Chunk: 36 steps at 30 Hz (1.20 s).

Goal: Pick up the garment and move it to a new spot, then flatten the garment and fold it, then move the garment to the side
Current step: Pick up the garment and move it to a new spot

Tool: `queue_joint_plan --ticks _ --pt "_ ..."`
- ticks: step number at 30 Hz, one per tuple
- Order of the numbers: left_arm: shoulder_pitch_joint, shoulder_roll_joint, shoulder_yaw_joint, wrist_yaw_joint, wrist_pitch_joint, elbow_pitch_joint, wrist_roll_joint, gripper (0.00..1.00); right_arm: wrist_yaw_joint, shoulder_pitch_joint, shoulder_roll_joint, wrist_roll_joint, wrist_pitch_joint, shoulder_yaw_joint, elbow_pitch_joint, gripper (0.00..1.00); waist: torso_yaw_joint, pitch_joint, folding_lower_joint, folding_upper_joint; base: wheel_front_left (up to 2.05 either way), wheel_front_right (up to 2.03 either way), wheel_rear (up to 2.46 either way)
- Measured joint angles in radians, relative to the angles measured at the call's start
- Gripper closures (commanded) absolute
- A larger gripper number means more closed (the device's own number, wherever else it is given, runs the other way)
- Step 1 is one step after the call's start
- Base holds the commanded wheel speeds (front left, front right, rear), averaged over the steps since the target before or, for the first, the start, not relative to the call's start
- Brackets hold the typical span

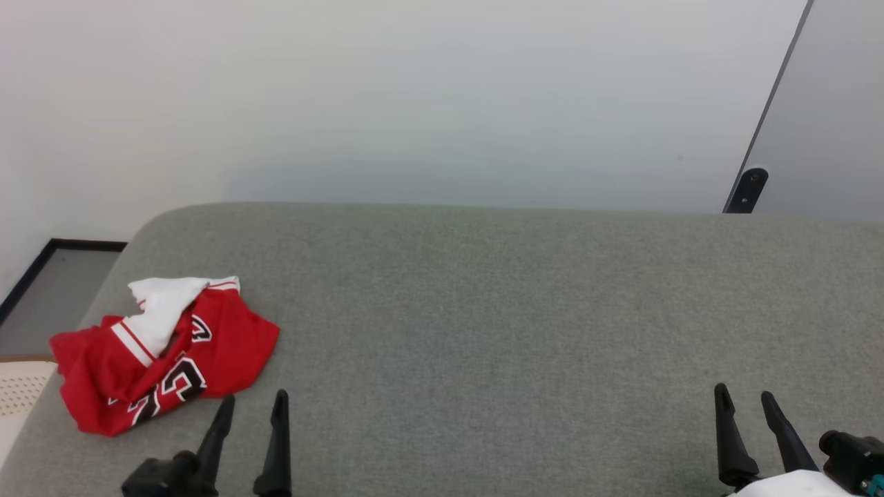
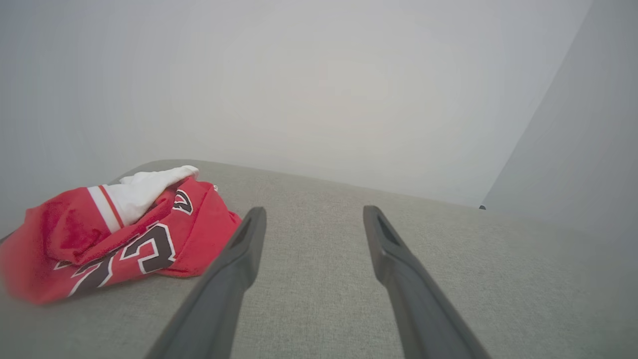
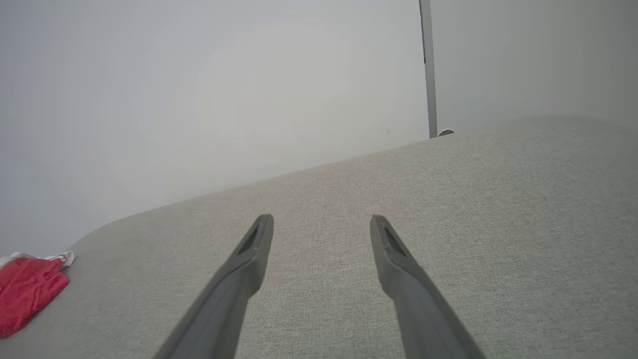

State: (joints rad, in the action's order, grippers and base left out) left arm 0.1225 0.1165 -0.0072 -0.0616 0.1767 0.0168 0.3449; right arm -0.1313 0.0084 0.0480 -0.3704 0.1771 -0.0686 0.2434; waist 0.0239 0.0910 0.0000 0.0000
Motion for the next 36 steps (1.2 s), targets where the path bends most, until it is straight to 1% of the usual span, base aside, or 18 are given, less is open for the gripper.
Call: queue_joint_plan --ticks 8,16,22,25,26,28,29,30,36 --pt "0.012 0.028 -0.037 0.019 0.017 -0.022 -0.079 0.00 0.000 0.014 0.000 0.087 0.016 -0.016 0.005 0.00 0.009 0.024 0.0000 0.0000 0.00 0.00 0.00" --pt "0.027 0.041 -0.065 0.044 0.035 -0.044 -0.141 0.00 0.000 0.017 0.000 0.161 0.035 -0.015 -0.001 0.00 0.012 0.037 0.0000 0.0000 0.00 0.00 0.00" --pt "0.028 0.049 -0.077 0.045 0.045 -0.050 -0.170 0.00 0.000 0.025 0.001 0.207 0.044 -0.005 0.000 0.00 0.028 0.041 0.0000 0.0000 0.00 0.00 0.00" --pt "0.028 0.064 -0.074 0.042 0.051 -0.052 -0.187 0.00 0.000 0.025 0.001 0.230 0.051 0.016 0.000 0.00 0.050 0.045 0.0000 0.0000 0.00 0.00 0.00" --pt "0.028 0.075 -0.068 0.034 0.054 -0.051 -0.196 0.00 0.000 0.026 0.001 0.244 0.053 0.028 0.000 0.00 0.069 0.049 0.0000 0.0000 0.00 0.00 0.00" --pt "0.027 0.077 -0.061 0.030 0.057 -0.049 -0.195 0.00 0.000 0.026 0.002 0.249 0.055 0.037 0.001 0.00 0.079 0.051 0.0000 0.0001 0.00 0.00 0.00" --pt "0.026 0.090 -0.047 0.017 0.061 -0.044 -0.197 0.00 0.000 0.027 0.002 0.251 0.061 0.060 0.002 0.00 0.103 0.056 0.0000 0.0000 0.00 0.00 0.00" --pt "0.026 0.090 -0.047 0.017 0.061 -0.044 -0.197 0.00 0.000 0.027 0.002 0.251 0.061 0.060 0.002 0.00 0.103 0.056 0.0000 0.0000 0.00 0.00 0.00" --pt "0.026 0.113 0.016 0.009 0.070 -0.020 -0.218 0.00 0.000 0.027 0.003 0.250 0.070 0.150 0.012 0.00 0.190 0.071 0.0000 0.0000 0.00 0.00 0.00"
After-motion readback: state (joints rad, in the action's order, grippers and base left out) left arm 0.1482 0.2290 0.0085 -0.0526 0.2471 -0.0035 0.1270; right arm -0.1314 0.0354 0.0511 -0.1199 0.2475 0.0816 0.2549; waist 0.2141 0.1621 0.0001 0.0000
